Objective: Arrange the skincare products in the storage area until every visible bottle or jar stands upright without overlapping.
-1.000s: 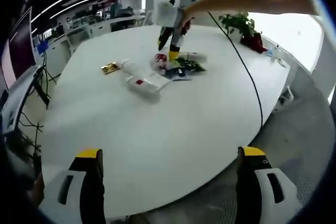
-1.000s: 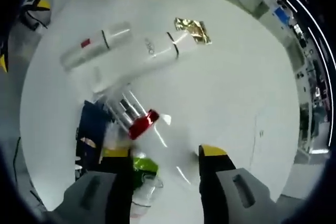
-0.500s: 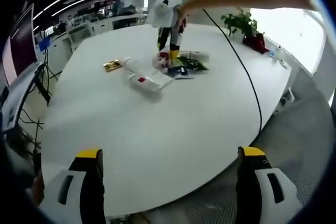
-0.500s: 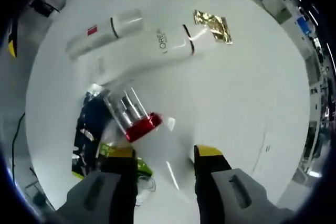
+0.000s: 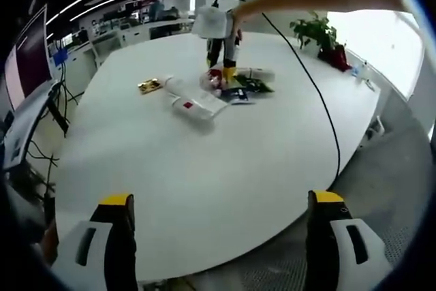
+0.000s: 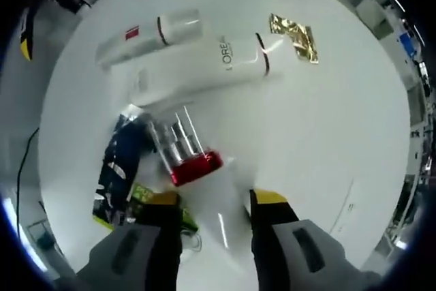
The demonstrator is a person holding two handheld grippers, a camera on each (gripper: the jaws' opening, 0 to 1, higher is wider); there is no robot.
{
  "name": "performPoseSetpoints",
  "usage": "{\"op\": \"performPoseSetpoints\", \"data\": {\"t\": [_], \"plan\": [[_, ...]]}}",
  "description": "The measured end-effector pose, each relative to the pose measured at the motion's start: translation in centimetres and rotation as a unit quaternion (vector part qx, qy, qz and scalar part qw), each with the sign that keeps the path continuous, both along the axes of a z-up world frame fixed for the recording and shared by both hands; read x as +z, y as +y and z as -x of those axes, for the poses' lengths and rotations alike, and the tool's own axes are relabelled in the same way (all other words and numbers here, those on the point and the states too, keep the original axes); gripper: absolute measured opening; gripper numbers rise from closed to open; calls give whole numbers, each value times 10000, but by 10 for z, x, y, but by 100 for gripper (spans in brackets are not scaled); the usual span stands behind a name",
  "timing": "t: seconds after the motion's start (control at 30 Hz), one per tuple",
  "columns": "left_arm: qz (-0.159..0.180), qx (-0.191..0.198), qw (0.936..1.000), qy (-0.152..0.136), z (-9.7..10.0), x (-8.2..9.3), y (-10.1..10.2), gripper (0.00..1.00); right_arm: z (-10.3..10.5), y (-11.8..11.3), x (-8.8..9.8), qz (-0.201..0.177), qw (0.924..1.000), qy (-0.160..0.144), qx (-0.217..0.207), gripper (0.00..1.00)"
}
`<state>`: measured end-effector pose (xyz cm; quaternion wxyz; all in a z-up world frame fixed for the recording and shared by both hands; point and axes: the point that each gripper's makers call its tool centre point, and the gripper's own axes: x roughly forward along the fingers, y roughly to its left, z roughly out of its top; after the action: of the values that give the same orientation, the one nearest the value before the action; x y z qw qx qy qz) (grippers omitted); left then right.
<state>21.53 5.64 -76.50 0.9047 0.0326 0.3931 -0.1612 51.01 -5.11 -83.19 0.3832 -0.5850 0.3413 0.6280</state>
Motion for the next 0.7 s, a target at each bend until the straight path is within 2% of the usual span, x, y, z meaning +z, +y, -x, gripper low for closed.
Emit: {"op": "performPoseSetpoints", "data": {"t": [0.13,0.23,0.33,0.43,0.5,0.6,0.67,0.7], "plan": [[-16,-38,10000,56,2,-2,-1,98,-2,2,-2,88,9998,10,200,37],[-18,-39,10000,60,3,-1,-1,97,5,3,-1,286,9980,-93,549,36],[-13,-28,10000,62,3,0,0,98,1,5,-3,543,9957,-193,720,35],[-11,-34,10000,68,3,-1,0,97,1,4,-1,631,9943,-226,827,34],[-26,-27,10000,71,3,-2,0,97,1,4,0,630,9935,-231,915,34],[-26,-33,10000,77,3,-2,0,97,4,3,1,330,9935,-128,1078,33],[-40,-53,9999,90,3,-2,-1,97,-1,6,-2,226,9941,-79,1060,33],[-51,-62,9999,96,3,-2,0,97,4,5,-2,225,9943,-91,1042,32]]}}
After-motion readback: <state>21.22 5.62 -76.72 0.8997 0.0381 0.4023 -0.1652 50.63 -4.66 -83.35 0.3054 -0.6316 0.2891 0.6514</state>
